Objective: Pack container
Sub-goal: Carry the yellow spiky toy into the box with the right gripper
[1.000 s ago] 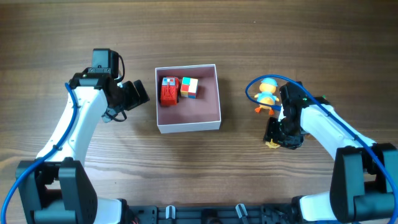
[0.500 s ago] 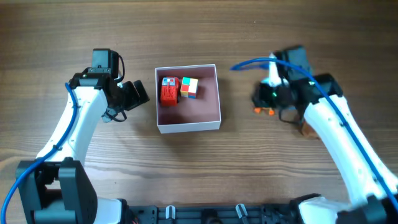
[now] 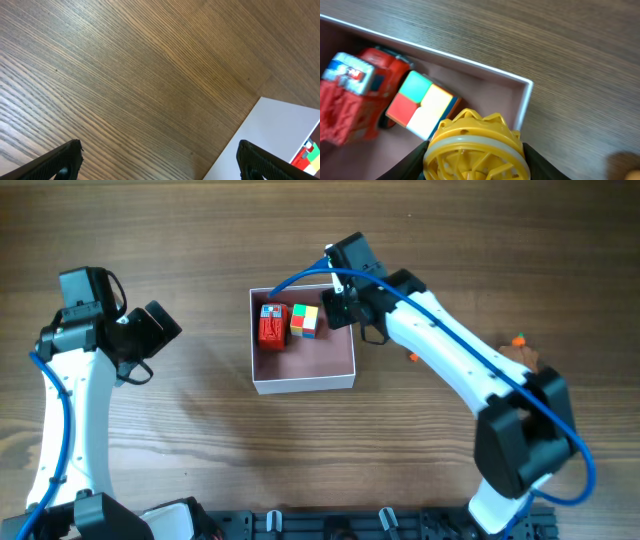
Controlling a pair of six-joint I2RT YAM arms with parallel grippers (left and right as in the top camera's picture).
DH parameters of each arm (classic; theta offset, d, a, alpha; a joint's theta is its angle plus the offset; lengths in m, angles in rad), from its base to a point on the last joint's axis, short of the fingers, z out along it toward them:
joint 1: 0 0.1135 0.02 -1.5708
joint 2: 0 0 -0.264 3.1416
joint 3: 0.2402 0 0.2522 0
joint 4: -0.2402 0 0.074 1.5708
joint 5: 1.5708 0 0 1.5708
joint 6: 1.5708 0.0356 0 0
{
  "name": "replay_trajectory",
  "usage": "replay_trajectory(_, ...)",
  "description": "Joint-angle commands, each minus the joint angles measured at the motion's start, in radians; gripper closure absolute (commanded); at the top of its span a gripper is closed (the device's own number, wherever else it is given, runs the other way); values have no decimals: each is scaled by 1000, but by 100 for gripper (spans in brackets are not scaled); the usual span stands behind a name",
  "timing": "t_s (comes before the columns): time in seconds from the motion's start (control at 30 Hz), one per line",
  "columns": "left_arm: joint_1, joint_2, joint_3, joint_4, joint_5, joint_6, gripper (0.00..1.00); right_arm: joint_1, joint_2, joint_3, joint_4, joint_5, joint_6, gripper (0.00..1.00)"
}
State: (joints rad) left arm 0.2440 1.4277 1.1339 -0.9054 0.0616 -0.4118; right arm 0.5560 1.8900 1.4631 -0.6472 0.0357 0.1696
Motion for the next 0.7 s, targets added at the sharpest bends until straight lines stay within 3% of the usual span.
replay_trajectory(0.0,-6,-10,-2,-4,2,12,0,3,47,13,31,17,-13,93)
replay_trajectory(0.07,-6,-10,-2,-5,2,12,0,3,50,16,53,18,-13,85)
replay_trajectory(0.1,-6,-10,-2,-7,2,12,0,2,50,22,53,17,-13,75)
replay_trajectory(0.13,-6,-10,-2,-9,2,13,0,2,50,26,56,17,-13,58)
replay_trajectory(0.17,-6,-10,-2,-14,2,13,0,2,50,30,55,16,-13,55)
replay_trajectory(0.23,-6,-10,-2,-16,2,16,0,2,50,31,46,16,-13,34)
replay_trajectory(0.33,-6,-10,-2,-16,1,16,0,2,49,31,31,17,-13,22)
replay_trajectory(0.47,-6,-10,-2,-20,1,16,0,2,3,31,6,22,-10,29)
replay_trajectory(0.6,-6,-10,-2,-27,1,16,0,-31,-225,31,-58,77,114,12)
replay_trajectory(0.63,-6,-10,-2,-26,1,16,0,-61,-274,31,-95,81,154,1)
replay_trajectory(0.67,-6,-10,-2,-27,2,16,0,-111,-317,31,-144,80,190,0)
